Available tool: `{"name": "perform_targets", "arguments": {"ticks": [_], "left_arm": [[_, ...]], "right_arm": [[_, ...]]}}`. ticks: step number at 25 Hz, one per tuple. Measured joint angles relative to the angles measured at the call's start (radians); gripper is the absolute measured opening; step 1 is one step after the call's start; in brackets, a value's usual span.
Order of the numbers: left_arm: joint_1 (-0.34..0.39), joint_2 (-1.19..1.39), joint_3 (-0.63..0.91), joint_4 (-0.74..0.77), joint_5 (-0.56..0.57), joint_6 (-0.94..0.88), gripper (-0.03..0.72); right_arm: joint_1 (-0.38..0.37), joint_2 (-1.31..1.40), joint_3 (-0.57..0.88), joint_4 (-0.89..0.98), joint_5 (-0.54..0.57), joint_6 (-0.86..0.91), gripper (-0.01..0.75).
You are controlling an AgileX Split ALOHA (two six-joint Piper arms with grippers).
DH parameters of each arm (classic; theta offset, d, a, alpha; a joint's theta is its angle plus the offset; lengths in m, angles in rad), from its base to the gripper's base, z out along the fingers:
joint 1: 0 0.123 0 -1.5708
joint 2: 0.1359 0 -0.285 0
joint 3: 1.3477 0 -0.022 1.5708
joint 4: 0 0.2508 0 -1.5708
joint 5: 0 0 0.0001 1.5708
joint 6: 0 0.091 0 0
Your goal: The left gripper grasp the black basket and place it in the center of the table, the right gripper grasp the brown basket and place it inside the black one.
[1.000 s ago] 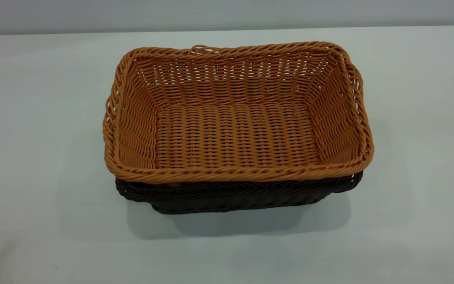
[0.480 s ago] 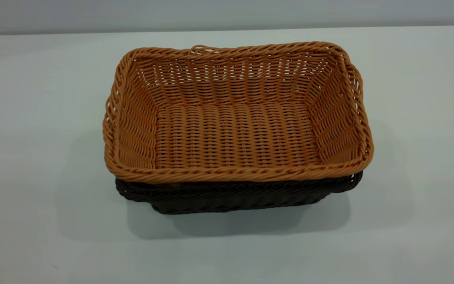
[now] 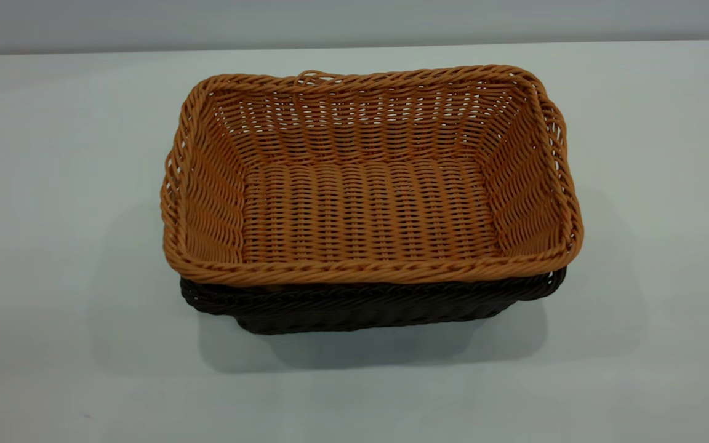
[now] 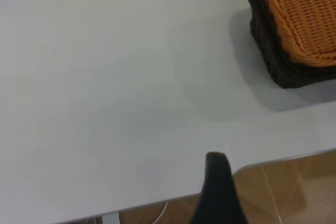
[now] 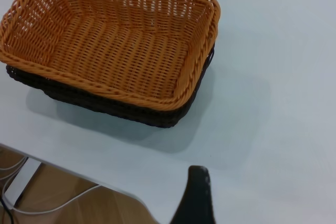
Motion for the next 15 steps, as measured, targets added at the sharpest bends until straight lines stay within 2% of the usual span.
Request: {"name": "perform_targets", "arguments": {"ticks": [6,15], "left_arm": [[0.0,0.0,0.014,0.009,-0.019,-0.024,0.489],[0.0,0.0,0.014,0.111,-0.027,-0.156,0.489]], "right_arm": [[0.0,0.0,0.001,0.0,-0.001,0.0,0.579],[0.0,0.0,0.001,0.004,-0.001,0.0,0.57]]}}
